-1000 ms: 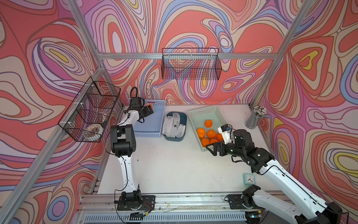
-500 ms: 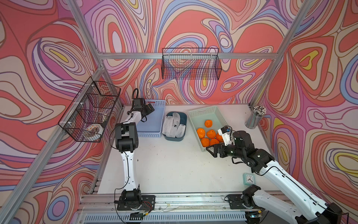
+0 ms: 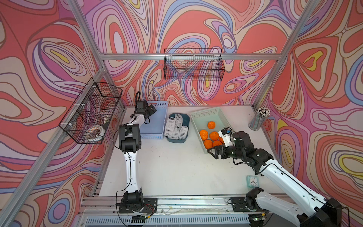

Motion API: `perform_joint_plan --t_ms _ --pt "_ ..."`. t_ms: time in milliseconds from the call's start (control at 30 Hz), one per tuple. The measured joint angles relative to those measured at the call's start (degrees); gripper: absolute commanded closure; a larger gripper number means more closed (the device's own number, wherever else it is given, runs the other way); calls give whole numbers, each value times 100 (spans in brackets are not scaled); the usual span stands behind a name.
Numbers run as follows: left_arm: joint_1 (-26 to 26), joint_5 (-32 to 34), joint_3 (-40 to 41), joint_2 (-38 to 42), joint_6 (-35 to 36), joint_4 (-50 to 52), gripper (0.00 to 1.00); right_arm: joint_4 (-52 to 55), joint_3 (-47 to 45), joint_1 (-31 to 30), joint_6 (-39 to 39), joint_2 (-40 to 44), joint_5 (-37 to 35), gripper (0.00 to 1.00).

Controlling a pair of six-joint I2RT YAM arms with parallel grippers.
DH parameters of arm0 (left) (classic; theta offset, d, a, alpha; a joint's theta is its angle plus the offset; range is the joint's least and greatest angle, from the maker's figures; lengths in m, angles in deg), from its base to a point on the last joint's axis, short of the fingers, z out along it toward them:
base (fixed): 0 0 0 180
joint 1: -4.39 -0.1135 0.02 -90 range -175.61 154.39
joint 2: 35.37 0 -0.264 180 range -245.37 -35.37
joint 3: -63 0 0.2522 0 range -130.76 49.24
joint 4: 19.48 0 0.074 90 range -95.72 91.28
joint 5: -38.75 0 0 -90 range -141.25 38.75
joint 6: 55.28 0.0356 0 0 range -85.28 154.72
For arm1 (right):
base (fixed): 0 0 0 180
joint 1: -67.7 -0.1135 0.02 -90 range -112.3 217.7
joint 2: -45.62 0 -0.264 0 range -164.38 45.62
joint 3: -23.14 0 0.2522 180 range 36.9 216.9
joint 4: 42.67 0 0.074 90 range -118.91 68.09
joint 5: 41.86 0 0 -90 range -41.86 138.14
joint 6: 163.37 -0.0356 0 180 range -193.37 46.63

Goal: Remove foam nets from oranges
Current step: Pick up the orange from the basket.

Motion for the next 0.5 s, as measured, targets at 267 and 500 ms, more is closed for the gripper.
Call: perform_joint_plan --t_ms 267,500 --pt "0 90 -304 -264 -111 -120 14 -94 0 -2 52 -90 2 2" --pt "0 20 -660 -483 -203 -175 29 -127 0 0 94 -92 0 2"
